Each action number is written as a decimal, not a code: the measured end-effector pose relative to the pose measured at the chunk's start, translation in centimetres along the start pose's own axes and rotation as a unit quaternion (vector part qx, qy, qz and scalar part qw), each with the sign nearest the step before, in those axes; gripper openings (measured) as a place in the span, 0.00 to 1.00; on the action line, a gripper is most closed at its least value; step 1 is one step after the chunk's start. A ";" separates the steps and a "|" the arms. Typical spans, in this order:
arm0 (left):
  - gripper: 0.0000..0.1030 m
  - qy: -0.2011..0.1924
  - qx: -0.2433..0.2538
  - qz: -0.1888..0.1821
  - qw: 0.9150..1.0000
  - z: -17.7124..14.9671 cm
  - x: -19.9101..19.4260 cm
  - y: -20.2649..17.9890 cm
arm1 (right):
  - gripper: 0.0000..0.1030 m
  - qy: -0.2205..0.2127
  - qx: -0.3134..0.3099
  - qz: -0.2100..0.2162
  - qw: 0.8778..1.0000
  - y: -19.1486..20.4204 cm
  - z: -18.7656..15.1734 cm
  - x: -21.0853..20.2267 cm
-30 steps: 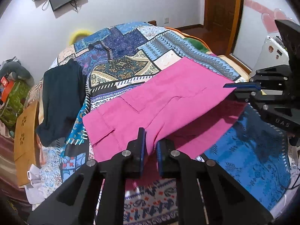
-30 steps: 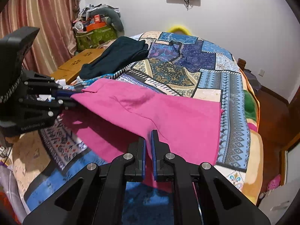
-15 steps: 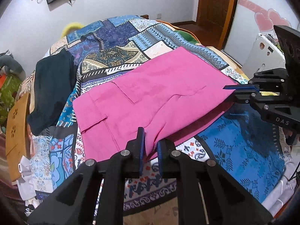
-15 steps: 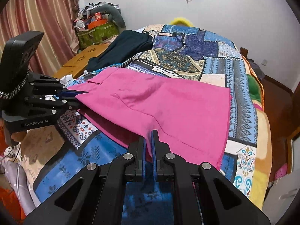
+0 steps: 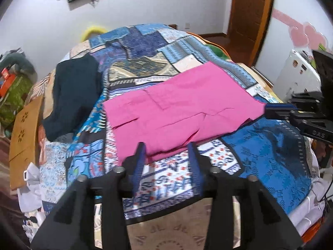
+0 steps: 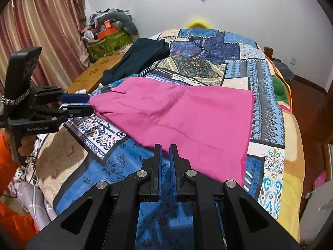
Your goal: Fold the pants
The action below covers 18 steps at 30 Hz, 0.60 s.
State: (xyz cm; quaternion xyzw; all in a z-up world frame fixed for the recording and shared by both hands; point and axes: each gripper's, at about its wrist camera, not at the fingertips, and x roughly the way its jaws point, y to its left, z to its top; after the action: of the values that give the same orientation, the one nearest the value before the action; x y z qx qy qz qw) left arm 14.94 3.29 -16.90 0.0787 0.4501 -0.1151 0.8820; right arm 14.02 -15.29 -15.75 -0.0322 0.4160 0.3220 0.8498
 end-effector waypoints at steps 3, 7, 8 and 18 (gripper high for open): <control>0.43 0.004 -0.022 0.006 1.000 0.1 0.0 1.5 | 0.08 -0.008 0.002 -0.006 1.000 -0.2 0.2 -0.4; 0.49 0.006 -0.057 0.023 0.998 0.9 0.1 4.0 | 0.09 -0.017 0.019 -0.019 1.000 -1.3 1.0 -0.6; 0.50 0.006 -0.062 0.026 0.998 1.1 0.2 4.4 | 0.10 -0.018 0.025 -0.022 0.999 -1.7 1.1 -0.6; 0.59 0.030 -0.090 0.011 0.995 4.9 3.6 5.2 | 0.37 -0.009 0.081 -0.014 0.997 -4.4 3.6 2.5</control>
State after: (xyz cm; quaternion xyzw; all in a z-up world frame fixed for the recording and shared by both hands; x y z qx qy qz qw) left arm 22.24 6.61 -16.80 0.0074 0.4844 -0.0623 0.8726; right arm 20.19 -16.33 -16.13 0.0338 0.4327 0.2758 0.8577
